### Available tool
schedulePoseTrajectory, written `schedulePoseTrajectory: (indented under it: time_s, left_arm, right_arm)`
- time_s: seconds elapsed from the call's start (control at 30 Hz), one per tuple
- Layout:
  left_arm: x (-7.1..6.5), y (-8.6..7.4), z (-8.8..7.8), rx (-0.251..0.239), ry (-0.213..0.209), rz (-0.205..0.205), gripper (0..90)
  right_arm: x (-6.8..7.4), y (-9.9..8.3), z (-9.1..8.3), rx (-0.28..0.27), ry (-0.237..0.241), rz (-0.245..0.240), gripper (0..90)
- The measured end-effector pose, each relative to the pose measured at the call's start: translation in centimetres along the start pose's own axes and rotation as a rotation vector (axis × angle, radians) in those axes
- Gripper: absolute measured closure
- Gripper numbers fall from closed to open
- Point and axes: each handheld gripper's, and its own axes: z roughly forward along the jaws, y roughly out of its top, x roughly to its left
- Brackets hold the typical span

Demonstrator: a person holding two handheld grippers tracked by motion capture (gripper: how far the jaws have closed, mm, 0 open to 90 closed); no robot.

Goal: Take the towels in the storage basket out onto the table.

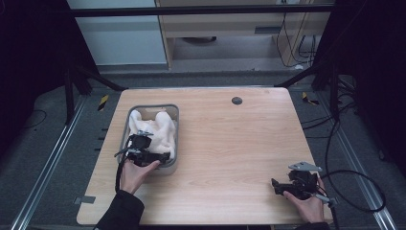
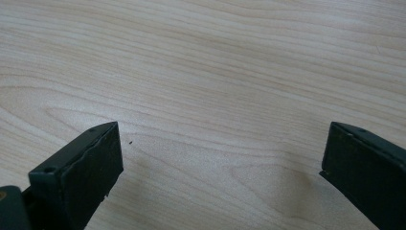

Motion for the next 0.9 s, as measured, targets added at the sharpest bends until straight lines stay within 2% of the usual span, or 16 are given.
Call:
schedulePoseTrajectory:
  time_s: [0.23, 0.43, 0.53, 0.63, 0.7, 0.73, 0.77, 0.8, 0.9]
  left_arm:
    - [0.0, -0.6, 1.2, 0.02, 0.047, -0.016, 7.9]
    - [0.0, -0.3, 1.3, 0.043, 0.033, -0.039, 11.7]
    - [0.2, -0.2, 1.2, 0.054, 0.015, -0.051, 20.6]
    - [0.7, -0.1, 1.0, 0.054, -0.026, -0.08, 31.0]
    - [1.0, -0.1, 0.9, 0.054, -0.049, -0.096, 34.3]
    - [1.2, 0.0, 0.8, 0.053, -0.056, -0.102, 38.6]
    - [1.3, 0.0, 0.6, 0.051, -0.063, -0.107, 47.7]
    - [1.4, 0.0, 0.6, 0.053, -0.071, -0.111, 47.7]
    - [1.7, 0.1, 0.4, 0.051, -0.078, -0.117, 56.8]
  right_arm:
    - [-0.1, 0.0, 0.0, -0.003, 0.002, 0.003, 0.5]
    - [0.0, 0.0, 0.0, 0.0, 0.004, 0.008, 0.5]
    - [0.0, 0.0, 0.0, 0.003, 0.012, 0.004, 0.5]
    - [0.0, 0.0, 0.0, 0.006, 0.01, -0.002, 0.5]
    - [0.0, 0.0, 0.0, 0.006, 0.011, -0.001, 0.5]
    - [0.0, 0.0, 0.0, 0.008, 0.013, 0.001, 0.5]
    - [0.0, 0.0, 0.0, 0.008, 0.014, 0.001, 0.5]
    - [0.0, 0.0, 0.0, 0.008, 0.014, 0.001, 0.5]
    - [0.0, 0.0, 0.0, 0.008, 0.016, 0.001, 0.6]
